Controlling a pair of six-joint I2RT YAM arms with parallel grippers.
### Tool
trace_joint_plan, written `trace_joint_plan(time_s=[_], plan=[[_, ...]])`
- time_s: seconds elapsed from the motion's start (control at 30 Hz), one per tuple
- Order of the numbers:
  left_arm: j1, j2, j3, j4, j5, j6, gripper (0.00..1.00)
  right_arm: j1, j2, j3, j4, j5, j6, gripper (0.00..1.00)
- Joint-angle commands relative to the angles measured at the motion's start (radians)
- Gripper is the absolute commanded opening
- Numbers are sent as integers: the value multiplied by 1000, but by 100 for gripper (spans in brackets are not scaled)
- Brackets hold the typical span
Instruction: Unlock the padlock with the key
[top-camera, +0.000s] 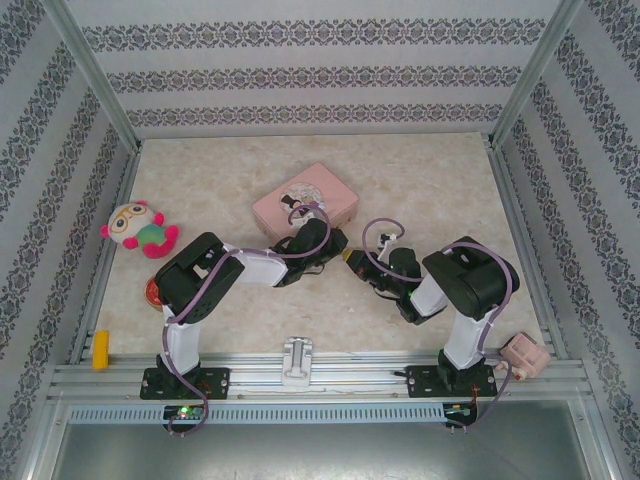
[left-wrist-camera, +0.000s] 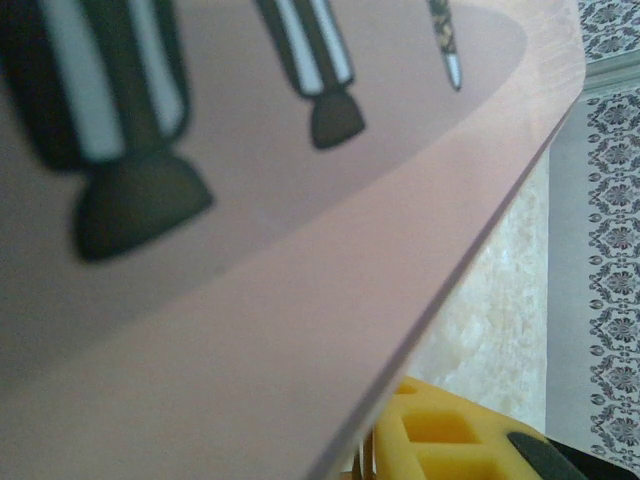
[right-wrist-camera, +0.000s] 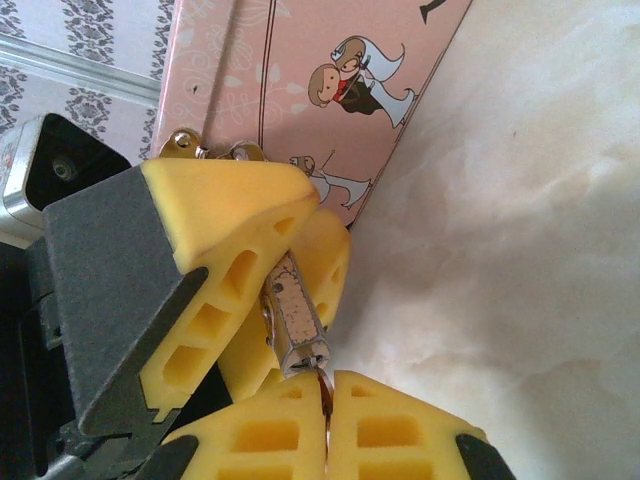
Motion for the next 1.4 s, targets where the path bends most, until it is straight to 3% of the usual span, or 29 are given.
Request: trace_joint_plan(time_s=[0.0,0.57,0.93,1.17,1.37], plan=[[-32,10,-19,112,169,-68,0,-9,9,87,81,1,34,0],[-32,18,-46,272,263,-17,0,-57,-6,131,81,-54,256,0],[-32,32,-87,372,257,-47,0,-48,2,141,81,-90,272,0],[-30,27,-131,434,223,-72,0,-46,17,129,81,-91,251,13],[-27,3,-141,380,210,-52,0,-49,30,108,81,-74,240,23]])
